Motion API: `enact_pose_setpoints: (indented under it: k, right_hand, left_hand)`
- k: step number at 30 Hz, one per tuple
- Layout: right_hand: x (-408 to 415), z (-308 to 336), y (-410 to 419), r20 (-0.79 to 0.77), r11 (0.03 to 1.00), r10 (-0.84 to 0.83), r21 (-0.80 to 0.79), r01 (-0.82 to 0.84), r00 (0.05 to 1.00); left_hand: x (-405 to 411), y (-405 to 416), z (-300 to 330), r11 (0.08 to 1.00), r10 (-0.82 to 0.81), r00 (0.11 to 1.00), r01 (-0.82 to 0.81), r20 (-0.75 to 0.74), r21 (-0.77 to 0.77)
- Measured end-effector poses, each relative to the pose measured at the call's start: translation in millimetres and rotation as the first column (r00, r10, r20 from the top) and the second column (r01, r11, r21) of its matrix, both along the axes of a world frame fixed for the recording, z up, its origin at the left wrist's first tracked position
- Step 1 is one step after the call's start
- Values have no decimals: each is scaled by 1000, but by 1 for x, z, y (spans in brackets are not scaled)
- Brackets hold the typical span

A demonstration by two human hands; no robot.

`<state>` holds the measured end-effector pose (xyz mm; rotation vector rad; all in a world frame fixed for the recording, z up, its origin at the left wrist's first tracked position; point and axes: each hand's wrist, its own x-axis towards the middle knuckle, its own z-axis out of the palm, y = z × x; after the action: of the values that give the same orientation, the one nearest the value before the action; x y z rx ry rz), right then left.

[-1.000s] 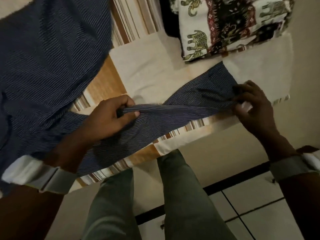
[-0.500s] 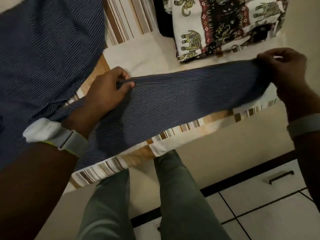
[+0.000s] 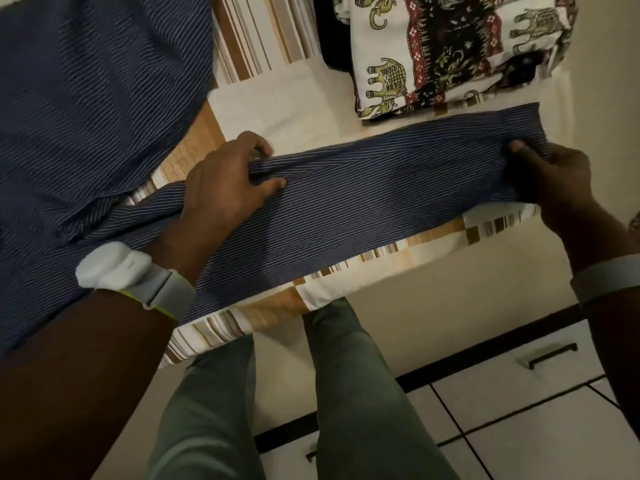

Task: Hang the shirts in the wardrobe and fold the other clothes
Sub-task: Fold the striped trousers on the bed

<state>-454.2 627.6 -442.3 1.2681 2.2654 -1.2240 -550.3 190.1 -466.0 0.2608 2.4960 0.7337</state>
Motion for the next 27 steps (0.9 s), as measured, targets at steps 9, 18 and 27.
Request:
enact_pose_setpoints:
  k: [9,18,27]
  right_hand:
    - [4,-5,-8,126,753,144,630,-191,982]
    - [-11,-32,-250,-268,388,903,166,-907,337]
    - [-25,-37,-315,-203,673,725,409,-616,658]
  left_hand:
    - [-7,-5,-8,999,-29,1000,30,-9,41]
    - [-13,-10,-9,996,-10,999,7,32,94]
    - [76,-144,31,853,519,764,-490,-384,177]
